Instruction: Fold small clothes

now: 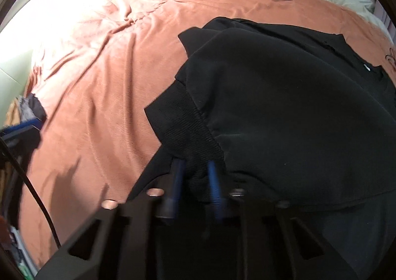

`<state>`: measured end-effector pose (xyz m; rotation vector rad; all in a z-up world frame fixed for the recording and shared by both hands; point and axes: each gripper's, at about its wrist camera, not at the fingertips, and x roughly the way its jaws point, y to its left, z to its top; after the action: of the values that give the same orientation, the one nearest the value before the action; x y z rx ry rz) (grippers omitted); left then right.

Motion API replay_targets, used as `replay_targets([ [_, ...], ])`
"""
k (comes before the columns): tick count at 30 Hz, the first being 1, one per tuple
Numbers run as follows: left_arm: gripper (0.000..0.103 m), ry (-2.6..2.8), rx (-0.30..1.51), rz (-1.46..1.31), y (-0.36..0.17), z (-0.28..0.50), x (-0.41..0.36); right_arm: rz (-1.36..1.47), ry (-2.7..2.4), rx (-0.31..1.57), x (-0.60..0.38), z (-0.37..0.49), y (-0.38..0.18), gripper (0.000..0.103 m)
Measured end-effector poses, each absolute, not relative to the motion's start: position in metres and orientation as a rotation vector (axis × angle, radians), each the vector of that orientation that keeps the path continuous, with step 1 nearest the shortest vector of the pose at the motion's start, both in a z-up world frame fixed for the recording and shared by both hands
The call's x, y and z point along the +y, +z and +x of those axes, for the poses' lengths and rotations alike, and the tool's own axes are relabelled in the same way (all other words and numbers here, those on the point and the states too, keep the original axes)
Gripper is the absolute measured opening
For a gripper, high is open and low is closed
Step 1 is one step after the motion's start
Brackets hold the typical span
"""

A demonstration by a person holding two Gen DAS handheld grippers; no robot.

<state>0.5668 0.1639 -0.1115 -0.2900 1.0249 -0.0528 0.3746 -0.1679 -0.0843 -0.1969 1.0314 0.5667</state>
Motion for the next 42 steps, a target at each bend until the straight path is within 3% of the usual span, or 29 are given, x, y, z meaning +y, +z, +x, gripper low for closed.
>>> replay_targets([
  [13,0.056,-0.137,1.014,-0.281,-0.112,0.589,0.116,-0.024,0.486,0.902,-0.285,0.378,0.003,0.007],
  [25,0.056,-0.141,1.064,-0.16,-0.151,0.617,0.055,0.109,0.297,0.833,-0.428,0.375,0.027,0.007],
  [32,0.032,-0.114,1.115,-0.125,-0.174,0.624,0.052,0.171,0.19,0.843,-0.487,0.372,0.014,0.007],
  [42,0.032,-0.103,1.126,-0.122,-0.181,0.622,0.053,0.333,0.059,0.801,-0.543,0.326,-0.002,0.004],
])
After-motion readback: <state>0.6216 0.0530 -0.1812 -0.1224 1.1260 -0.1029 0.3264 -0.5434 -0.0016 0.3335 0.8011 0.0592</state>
